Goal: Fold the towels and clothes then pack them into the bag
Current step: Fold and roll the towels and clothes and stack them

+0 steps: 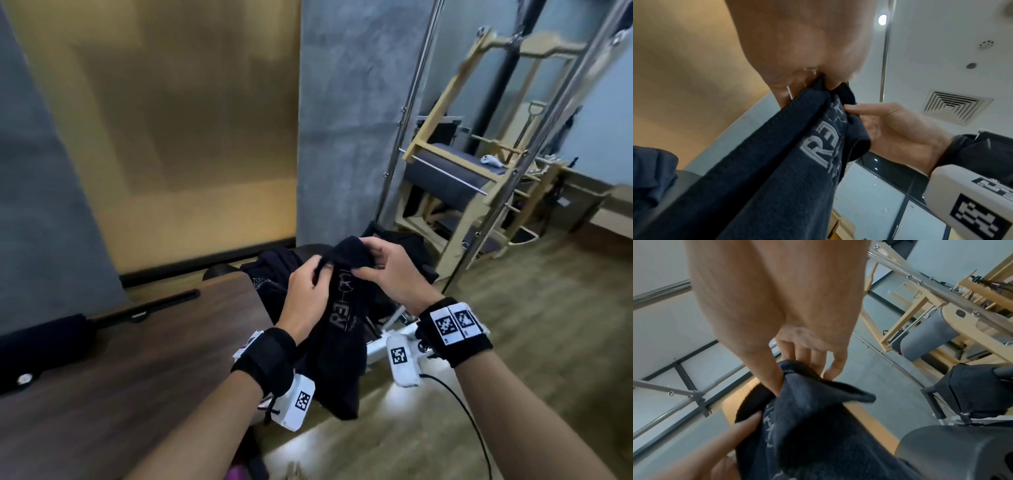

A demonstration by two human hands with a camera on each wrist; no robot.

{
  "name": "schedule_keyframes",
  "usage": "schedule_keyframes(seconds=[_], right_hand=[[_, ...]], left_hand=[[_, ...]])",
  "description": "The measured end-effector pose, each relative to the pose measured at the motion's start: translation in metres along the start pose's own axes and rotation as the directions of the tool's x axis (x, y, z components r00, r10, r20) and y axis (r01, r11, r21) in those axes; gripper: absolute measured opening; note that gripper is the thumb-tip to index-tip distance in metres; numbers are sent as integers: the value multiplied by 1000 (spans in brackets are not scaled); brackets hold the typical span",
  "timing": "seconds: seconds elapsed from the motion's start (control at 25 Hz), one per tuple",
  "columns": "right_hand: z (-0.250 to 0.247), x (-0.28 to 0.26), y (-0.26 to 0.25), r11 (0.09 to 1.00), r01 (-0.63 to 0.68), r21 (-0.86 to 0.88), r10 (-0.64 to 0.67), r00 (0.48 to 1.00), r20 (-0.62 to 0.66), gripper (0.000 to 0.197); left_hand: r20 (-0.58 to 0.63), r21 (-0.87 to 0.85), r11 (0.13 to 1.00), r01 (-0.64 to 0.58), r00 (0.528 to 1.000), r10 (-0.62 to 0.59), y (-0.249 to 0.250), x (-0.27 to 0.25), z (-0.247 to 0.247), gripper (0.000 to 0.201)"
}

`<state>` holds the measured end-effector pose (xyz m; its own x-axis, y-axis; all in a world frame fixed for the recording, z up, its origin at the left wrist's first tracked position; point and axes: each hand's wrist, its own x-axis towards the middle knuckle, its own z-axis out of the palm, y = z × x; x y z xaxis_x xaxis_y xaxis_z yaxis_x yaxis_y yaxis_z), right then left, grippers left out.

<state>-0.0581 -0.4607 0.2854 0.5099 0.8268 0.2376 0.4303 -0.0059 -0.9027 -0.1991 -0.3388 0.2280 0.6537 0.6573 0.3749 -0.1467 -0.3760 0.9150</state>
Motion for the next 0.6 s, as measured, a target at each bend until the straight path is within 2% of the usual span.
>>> schedule_keyframes(seconds=[0.08, 0.12, 0.24, 0.32, 0.44, 0.6], right_hand=[[9, -23, -9, 996, 11, -90, -17, 998, -66, 26], [15, -32, -16, 991, 31, -132, -37, 998, -41, 19], [40, -47, -31, 967, 117, -226, -95, 990, 104, 16], [54, -51, -42, 975, 102, -195, -81, 990, 114, 10], [64, -53, -52, 989, 73, -130, -61, 994, 94, 13], [70, -54, -64, 982, 79, -174, -64, 994, 92, 12]], left_hand=[[6, 33, 999, 8, 1000, -8, 9, -29, -9, 13], [-1, 46, 999, -3, 1000, 3, 13, -42, -14, 9], [27, 141, 979, -146, 989, 143, 26, -65, -34, 30], [13, 165, 961, -223, 975, 224, 32, -76, -54, 28], [-86, 195, 963, -187, 975, 206, 36, -89, -91, 23], [-154, 218, 973, -71, 982, 106, 35, -111, -138, 16]])
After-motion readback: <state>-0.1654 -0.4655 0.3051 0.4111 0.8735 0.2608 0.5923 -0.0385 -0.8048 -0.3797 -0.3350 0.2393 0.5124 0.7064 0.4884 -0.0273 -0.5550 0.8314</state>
